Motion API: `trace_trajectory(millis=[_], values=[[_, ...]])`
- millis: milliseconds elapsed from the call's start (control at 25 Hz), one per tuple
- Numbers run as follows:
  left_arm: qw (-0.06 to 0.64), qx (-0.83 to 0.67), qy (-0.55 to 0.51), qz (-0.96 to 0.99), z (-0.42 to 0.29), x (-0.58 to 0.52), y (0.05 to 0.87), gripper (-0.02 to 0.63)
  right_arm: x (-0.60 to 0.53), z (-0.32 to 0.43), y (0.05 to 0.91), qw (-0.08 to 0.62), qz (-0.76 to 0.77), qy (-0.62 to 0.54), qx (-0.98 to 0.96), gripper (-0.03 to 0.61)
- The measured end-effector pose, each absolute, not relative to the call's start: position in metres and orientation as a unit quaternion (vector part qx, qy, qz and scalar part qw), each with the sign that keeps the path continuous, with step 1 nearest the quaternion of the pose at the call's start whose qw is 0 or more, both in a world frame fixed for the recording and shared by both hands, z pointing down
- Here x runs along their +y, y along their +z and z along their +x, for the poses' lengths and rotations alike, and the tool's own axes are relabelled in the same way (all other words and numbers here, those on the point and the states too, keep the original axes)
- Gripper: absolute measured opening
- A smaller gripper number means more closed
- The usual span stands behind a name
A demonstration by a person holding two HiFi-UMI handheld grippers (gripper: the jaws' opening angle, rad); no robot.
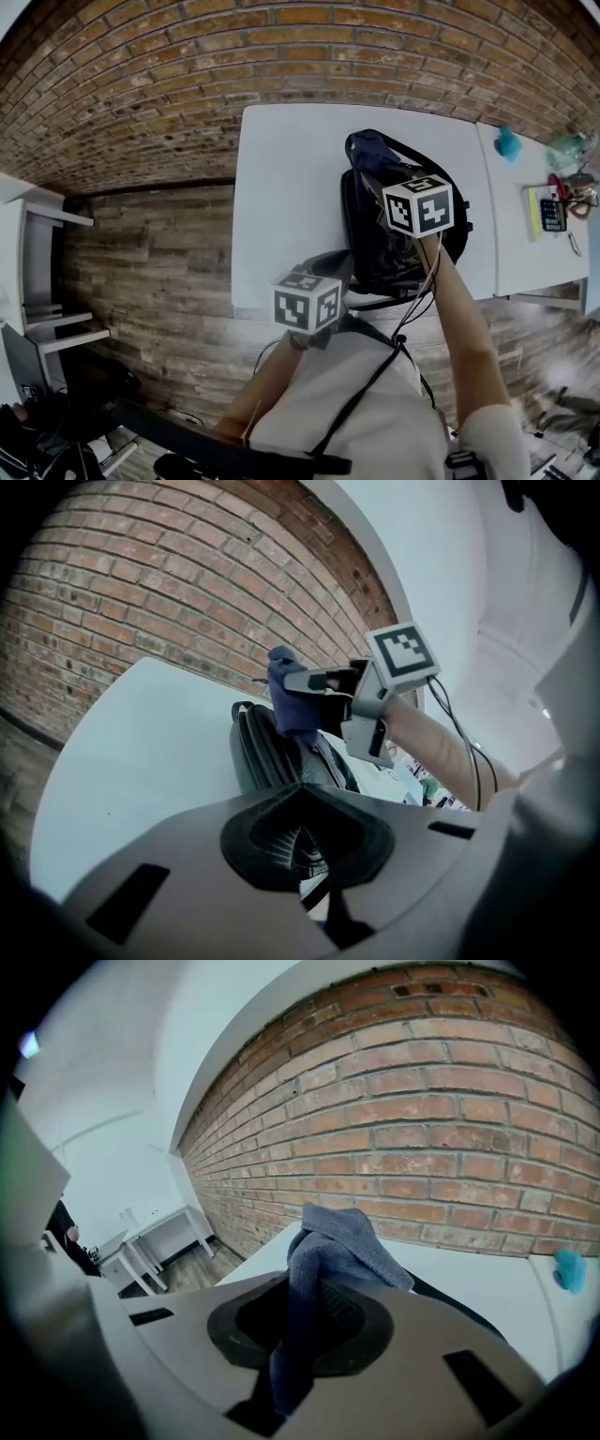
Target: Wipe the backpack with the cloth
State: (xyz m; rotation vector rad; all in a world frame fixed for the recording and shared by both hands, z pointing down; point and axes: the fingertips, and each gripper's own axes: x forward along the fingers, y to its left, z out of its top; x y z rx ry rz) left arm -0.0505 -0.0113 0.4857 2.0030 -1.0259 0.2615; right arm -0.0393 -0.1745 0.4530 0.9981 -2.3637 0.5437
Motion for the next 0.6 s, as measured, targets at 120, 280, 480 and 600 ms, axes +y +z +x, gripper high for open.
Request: trace_trajectory(millis=[120, 280, 480, 600], values=[[0.425, -0.409, 0.105, 0.800, -0.051, -0.011, 0.486, 0.003, -0.193, -0.050, 0.470, 0.278, 0.373, 0.191, -0.864, 0.048], [0.428, -0.410, 0.104, 0.799, -0.053, -0.010, 0.488, 0.003, -0.202, -0.051, 0.497, 0.318, 0.382, 0.187, -0.847, 0.048], [0.430, -0.410, 0.104, 0.798, -0.054, -0.012, 0.489, 0.003, -0.201, -0.047, 0.509, 0.336, 0.395, 0.195, -0.833, 0.048], [0.429, -0.408, 0.105, 0.799, -0.053, -0.013, 0.489, 0.003, -0.196, -0.045, 0.510, 0.340, 0.393, 0.199, -0.831, 0.048]])
